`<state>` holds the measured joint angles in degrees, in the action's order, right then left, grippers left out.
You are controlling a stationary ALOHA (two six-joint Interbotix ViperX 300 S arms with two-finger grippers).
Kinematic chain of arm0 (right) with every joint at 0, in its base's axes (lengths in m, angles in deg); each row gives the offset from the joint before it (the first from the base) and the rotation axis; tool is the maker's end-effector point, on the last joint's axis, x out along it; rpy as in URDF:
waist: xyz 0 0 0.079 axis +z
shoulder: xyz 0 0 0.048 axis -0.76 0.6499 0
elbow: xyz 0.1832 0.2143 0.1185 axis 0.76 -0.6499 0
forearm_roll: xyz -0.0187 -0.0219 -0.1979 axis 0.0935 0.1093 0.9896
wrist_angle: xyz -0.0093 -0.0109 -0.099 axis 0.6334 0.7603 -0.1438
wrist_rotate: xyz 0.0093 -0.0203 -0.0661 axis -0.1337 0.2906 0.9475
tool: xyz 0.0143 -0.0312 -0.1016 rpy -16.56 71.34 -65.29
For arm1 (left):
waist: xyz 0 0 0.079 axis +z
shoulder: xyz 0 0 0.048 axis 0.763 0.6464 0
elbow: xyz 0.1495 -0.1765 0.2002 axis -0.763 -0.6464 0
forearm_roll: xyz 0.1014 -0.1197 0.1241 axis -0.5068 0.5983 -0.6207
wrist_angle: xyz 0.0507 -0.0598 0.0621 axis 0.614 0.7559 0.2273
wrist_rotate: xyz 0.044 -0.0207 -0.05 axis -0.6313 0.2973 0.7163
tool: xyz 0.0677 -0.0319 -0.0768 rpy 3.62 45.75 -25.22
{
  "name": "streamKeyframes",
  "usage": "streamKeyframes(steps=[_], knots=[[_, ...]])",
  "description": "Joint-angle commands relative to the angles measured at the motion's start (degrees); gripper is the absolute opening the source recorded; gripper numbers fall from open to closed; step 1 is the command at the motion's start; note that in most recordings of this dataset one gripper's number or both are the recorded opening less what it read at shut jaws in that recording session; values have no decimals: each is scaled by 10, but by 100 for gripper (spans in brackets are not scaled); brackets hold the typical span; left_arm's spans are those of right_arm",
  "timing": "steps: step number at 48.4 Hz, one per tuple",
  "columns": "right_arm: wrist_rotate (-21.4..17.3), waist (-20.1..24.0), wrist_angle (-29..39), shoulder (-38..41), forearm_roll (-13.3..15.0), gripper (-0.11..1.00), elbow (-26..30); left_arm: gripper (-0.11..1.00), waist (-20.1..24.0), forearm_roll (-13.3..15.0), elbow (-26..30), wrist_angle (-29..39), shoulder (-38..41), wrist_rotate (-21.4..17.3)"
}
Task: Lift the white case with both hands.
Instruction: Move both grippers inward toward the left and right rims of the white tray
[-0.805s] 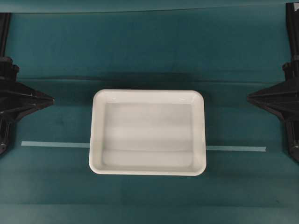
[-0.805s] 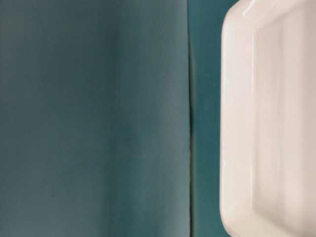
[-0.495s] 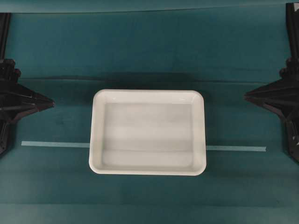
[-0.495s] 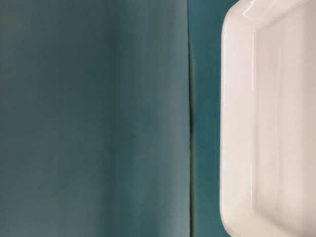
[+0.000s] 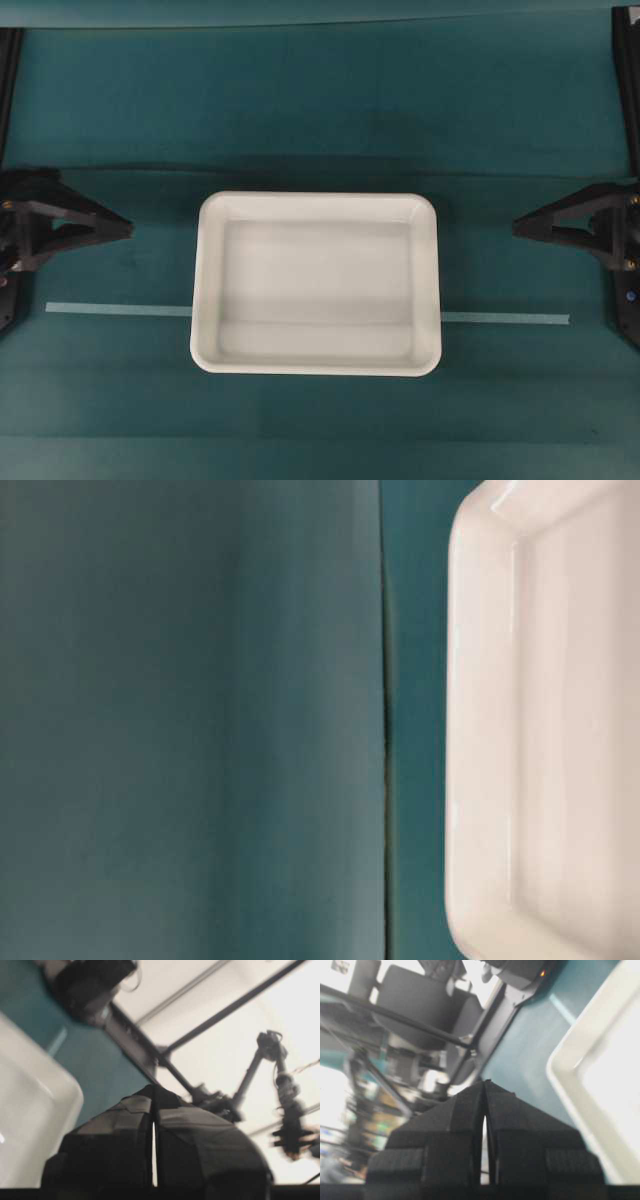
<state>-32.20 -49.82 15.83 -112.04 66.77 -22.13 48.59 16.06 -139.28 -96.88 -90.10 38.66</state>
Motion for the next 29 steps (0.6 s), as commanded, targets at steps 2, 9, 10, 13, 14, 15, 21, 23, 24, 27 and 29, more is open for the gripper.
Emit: streamKeyframes(steps=[2, 9, 10, 13, 14, 15, 21, 23, 24, 27, 29], knots=[[-51, -2, 0, 19, -1, 0, 8, -3, 1, -2, 11, 18, 33, 54], [-85, -4, 16, 38, -2, 0, 4, -3, 1, -2, 14, 38, 50, 86], [-89, -4, 19, 41, -2, 0, 4, -3, 2, -2, 14, 39, 52, 90], [-98, -4, 27, 54, -1, 0, 4, -3, 2, -2, 12, 41, 56, 100], [-102, -4, 29, 59, -2, 0, 4, -3, 2, -2, 12, 42, 58, 104], [-106, -4, 32, 64, -1, 0, 3, -3, 2, -2, 11, 44, 59, 110], [-138, -6, 33, 99, -2, 1, -3, -3, 5, -2, 10, 63, 66, 156], [-147, -6, 33, 111, -1, 2, -4, -3, 6, -2, 9, 71, 67, 167], [-149, -6, 33, 117, -1, 3, -4, -3, 5, -2, 7, 76, 67, 173], [-155, -6, 33, 134, -1, 8, -4, -3, 5, -2, 6, 83, 67, 176], [-156, -6, 34, 144, -1, 12, -3, -1, 5, -2, 6, 86, 66, 176]])
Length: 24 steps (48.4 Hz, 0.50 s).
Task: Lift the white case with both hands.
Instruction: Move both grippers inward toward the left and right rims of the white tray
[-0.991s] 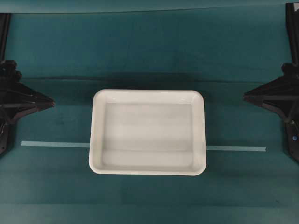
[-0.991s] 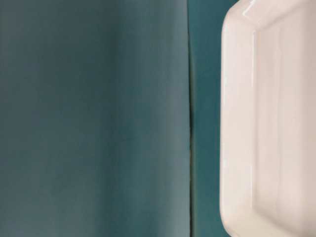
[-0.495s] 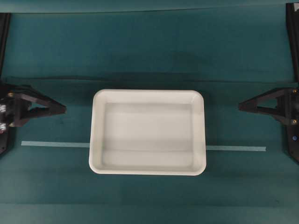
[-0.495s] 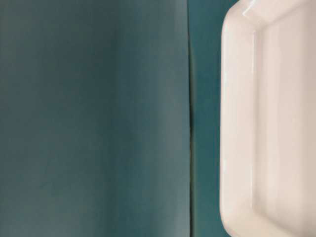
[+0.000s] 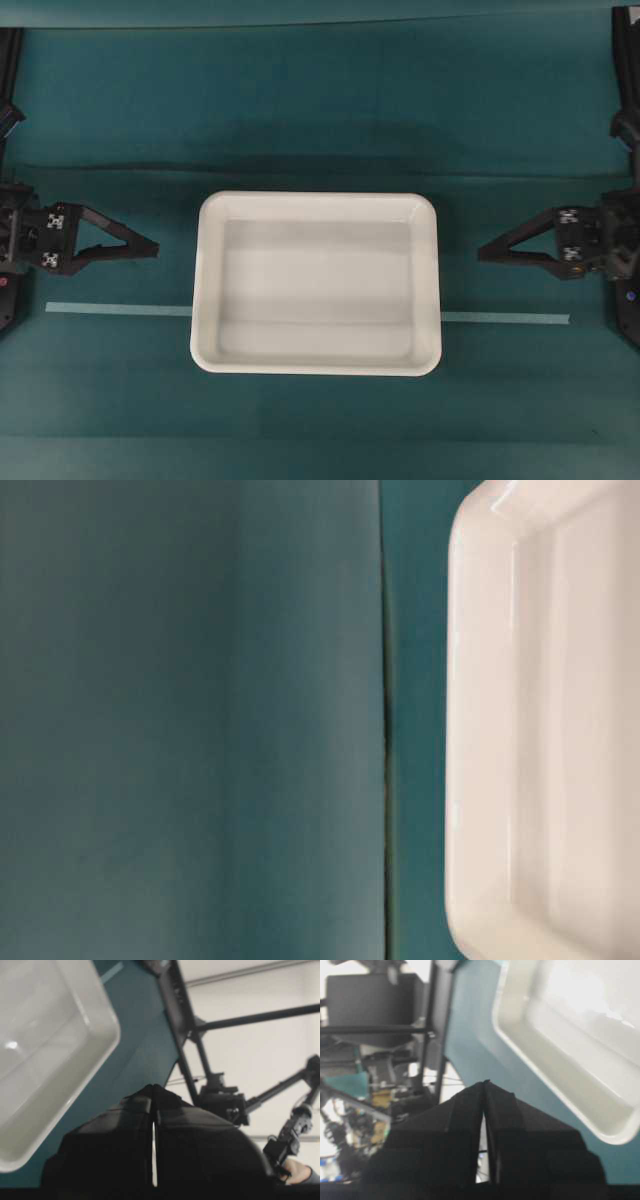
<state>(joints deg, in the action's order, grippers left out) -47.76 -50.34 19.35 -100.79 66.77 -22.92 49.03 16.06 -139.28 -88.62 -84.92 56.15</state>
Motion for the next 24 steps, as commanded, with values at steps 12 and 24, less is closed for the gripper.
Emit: streamKeyframes(steps=[12, 24], knots=[[-19, -1, 5, 61, -1, 72, 5, 37, 4, -2, 4, 22, 15, 4], [-40, -1, 21, 83, -1, 92, 3, 96, -1, -2, 4, 42, 30, 15]])
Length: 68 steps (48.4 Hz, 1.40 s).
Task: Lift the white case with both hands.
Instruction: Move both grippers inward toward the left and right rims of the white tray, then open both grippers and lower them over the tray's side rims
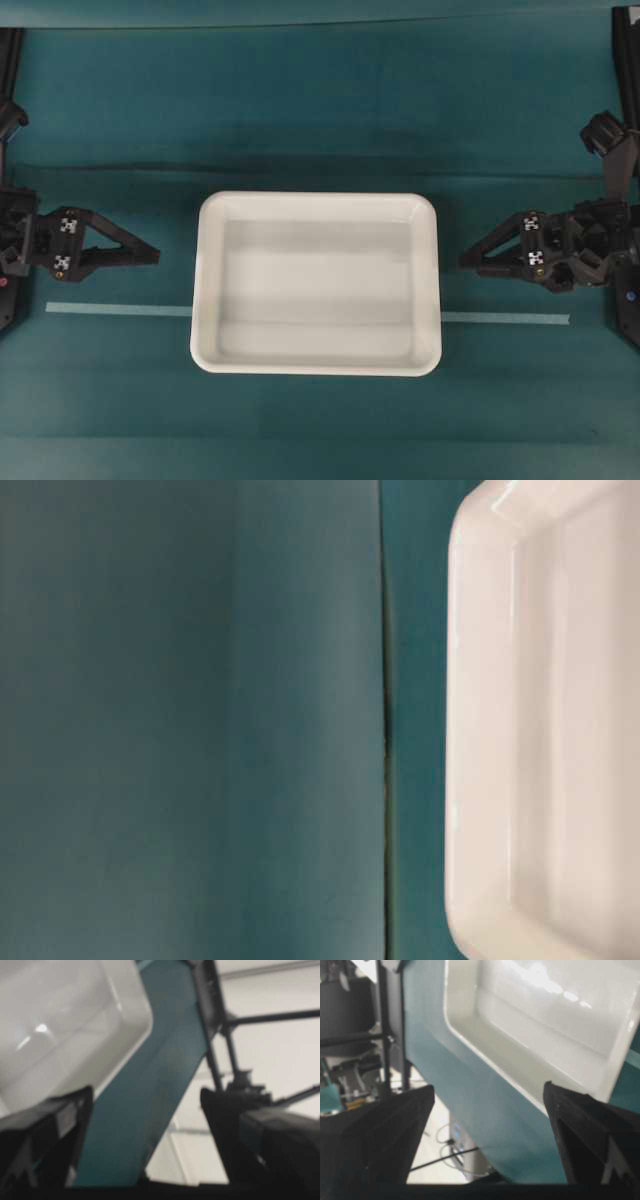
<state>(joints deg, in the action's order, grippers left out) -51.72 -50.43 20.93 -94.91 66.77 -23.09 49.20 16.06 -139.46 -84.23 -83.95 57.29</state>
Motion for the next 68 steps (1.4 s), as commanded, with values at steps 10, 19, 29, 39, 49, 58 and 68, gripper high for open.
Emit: streamKeyframes(steps=[10, 19, 29, 39, 49, 58, 68], knots=[[2, 0, 8, 54, 2, 92, 5, 94, -9, -5, -25, -40, 60, 8], [4, 0, -42, 73, 7, 91, -12, 95, -7, -4, -76, -104, 92, 8], [-1, 0, -94, 113, 2, 91, -39, 95, 16, -5, -114, -139, 113, 8], [-5, 0, -142, 168, -4, 91, -46, 95, 33, -5, -138, -178, 114, 8], [-33, 16, -218, 234, -4, 91, -55, 95, 36, -4, -139, -198, 137, 8], [-71, 37, -294, 294, -4, 91, -53, 95, 41, -4, -138, -258, 191, 8], [-82, 42, -321, 315, -4, 91, -51, 95, 41, -4, -128, -313, 259, 8]])
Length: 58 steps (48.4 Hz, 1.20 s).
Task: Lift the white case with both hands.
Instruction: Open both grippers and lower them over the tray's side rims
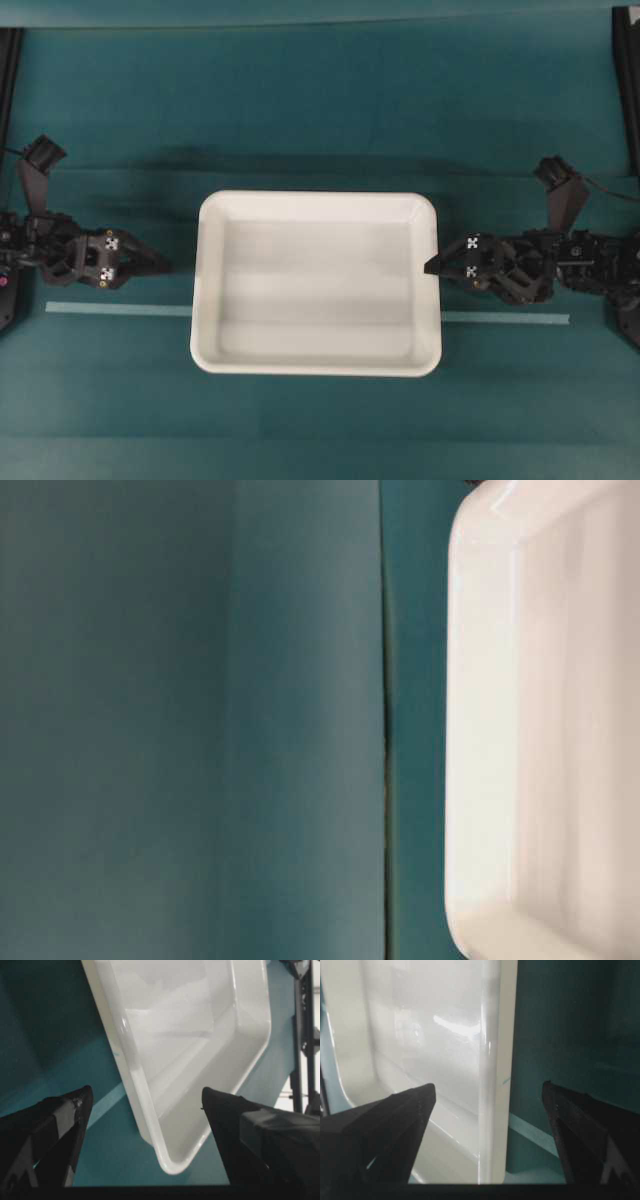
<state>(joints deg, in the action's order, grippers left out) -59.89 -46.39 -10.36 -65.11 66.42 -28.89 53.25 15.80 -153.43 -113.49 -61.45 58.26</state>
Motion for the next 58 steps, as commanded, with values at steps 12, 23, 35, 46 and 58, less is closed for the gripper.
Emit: streamKeyframes(steps=[12, 23, 35, 46, 58], knots=[[-1, 1, -13, 40, 0, 91, 18, 95, -1, -2, 43, -74, 119, -4], [-1, -1, -23, 64, -1, 91, 34, 95, -7, -2, 76, -77, 171, -11], [-2, -1, -22, 71, 0, 91, 40, 94, -11, -2, 76, -77, 182, -11], [-2, 0, -22, 71, -1, 90, 40, 94, -10, -3, 88, -77, 191, -11], [-9, 3, -18, 69, 0, 88, 44, 93, -18, -2, 89, -77, 194, -12]])
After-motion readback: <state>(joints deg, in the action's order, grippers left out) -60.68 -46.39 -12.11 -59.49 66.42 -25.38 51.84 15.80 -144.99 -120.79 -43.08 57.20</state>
